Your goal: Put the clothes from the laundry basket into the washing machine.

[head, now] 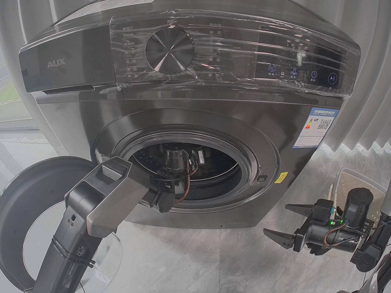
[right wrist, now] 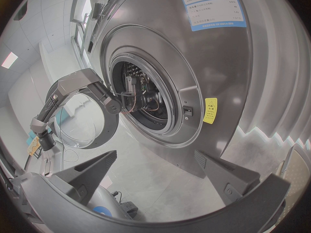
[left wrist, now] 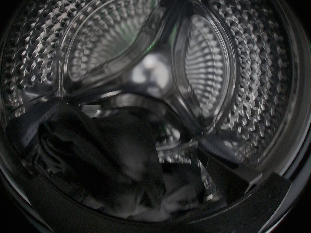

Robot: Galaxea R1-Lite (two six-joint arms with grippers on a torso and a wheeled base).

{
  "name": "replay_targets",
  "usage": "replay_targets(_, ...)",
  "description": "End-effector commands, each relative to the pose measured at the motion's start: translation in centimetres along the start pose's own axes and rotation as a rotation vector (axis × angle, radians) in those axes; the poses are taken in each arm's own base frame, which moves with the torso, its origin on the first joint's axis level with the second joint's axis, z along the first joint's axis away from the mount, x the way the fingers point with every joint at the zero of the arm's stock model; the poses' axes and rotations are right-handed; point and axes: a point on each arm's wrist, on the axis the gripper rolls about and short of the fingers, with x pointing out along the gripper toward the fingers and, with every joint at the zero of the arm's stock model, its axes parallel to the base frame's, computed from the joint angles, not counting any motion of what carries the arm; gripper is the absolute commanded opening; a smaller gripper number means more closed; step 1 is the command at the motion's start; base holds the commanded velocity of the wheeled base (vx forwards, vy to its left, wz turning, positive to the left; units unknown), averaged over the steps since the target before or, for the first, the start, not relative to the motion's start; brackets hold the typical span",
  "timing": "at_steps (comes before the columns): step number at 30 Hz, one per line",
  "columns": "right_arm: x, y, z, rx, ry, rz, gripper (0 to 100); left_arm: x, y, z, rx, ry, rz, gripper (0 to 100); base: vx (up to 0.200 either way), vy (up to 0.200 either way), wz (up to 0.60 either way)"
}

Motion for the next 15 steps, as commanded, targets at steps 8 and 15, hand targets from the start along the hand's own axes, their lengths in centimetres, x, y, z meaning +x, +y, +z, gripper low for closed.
replay_targets(8,-0.3,-0.1,0.1,-0.001,-0.008,-0.010,100,-11.1,-2.8,3.0,-0.008,0.086,-0.109,100,0.000,0.000,0.00)
replay_targets(15,-0.2,0.1,0.1,-0.002,-0.006,-0.002,100,-19.0,-4.2,6.7,-0.058,0.123,-0.206,100,0.000,0.000,0.00)
